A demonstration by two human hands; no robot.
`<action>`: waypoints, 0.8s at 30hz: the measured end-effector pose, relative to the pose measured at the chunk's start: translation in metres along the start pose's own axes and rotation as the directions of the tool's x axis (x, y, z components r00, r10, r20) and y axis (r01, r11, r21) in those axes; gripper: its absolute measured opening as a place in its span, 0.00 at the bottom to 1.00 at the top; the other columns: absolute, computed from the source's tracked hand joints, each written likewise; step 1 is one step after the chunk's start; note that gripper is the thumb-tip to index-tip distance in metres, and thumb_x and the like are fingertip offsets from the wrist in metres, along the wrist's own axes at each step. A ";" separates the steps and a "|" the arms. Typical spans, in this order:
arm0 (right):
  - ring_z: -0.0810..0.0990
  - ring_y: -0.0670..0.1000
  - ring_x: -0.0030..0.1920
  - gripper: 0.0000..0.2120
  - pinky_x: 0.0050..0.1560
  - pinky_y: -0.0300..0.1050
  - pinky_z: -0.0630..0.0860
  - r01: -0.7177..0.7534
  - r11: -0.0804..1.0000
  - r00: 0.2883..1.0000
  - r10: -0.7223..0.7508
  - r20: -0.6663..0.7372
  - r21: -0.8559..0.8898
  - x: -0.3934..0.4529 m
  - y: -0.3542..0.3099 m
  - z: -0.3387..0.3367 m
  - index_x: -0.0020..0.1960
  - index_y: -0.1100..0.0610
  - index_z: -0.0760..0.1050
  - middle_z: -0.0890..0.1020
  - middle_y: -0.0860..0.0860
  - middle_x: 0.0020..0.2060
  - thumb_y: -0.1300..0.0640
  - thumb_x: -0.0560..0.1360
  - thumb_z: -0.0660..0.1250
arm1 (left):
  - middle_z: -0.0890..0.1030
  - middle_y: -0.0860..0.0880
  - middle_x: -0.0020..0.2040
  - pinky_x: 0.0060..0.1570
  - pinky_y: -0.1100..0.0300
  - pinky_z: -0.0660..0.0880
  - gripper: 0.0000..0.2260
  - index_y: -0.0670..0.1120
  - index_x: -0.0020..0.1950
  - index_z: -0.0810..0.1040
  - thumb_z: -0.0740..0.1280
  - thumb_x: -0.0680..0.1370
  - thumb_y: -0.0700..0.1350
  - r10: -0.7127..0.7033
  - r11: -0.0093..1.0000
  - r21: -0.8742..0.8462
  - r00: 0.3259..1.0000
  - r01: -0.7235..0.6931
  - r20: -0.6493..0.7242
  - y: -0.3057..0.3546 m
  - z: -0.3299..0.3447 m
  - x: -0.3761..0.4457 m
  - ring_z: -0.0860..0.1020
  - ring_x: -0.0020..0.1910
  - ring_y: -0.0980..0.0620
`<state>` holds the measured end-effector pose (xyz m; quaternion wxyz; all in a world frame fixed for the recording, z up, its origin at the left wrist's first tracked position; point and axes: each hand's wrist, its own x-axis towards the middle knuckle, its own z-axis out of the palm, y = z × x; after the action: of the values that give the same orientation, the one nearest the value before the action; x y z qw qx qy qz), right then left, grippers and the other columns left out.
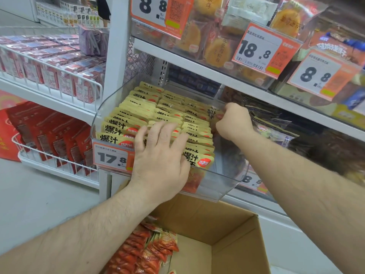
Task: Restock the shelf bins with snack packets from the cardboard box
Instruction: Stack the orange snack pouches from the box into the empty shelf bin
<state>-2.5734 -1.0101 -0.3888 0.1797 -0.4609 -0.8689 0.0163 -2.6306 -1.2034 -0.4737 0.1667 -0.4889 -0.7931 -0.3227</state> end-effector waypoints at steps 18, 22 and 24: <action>0.80 0.54 0.57 0.13 0.48 0.41 0.75 -0.247 0.941 0.453 0.323 0.831 -0.231 -0.288 0.115 0.290 0.53 0.56 0.77 0.80 0.53 0.52 0.49 0.73 0.66 | 0.76 0.63 0.44 0.48 0.58 0.76 0.15 0.54 0.65 0.72 0.62 0.79 0.45 0.026 0.987 -0.097 0.463 0.129 0.886 -0.016 0.067 -0.096 0.77 0.47 0.57; 0.75 0.54 0.60 0.34 0.59 0.46 0.75 -0.276 0.903 0.377 0.418 0.827 -0.331 -0.323 0.128 0.350 0.64 0.53 0.72 0.74 0.55 0.61 0.36 0.65 0.74 | 0.77 0.61 0.45 0.46 0.59 0.76 0.14 0.54 0.64 0.73 0.62 0.79 0.45 -0.004 0.987 -0.064 0.420 0.147 0.908 -0.025 0.077 -0.107 0.76 0.44 0.59; 0.76 0.54 0.59 0.30 0.59 0.46 0.77 -0.280 0.906 0.436 0.413 0.799 -0.316 -0.327 0.126 0.353 0.64 0.54 0.72 0.72 0.55 0.60 0.44 0.68 0.76 | 0.79 0.58 0.49 0.49 0.56 0.78 0.15 0.53 0.64 0.73 0.61 0.78 0.44 -0.025 0.985 -0.046 0.394 0.168 0.919 -0.030 0.079 -0.110 0.77 0.44 0.57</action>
<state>-2.4213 -1.1532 -0.8406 -0.3084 -0.5719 -0.7284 0.2172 -2.6019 -1.2332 -0.6063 -0.3464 -0.5485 -0.7585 -0.0625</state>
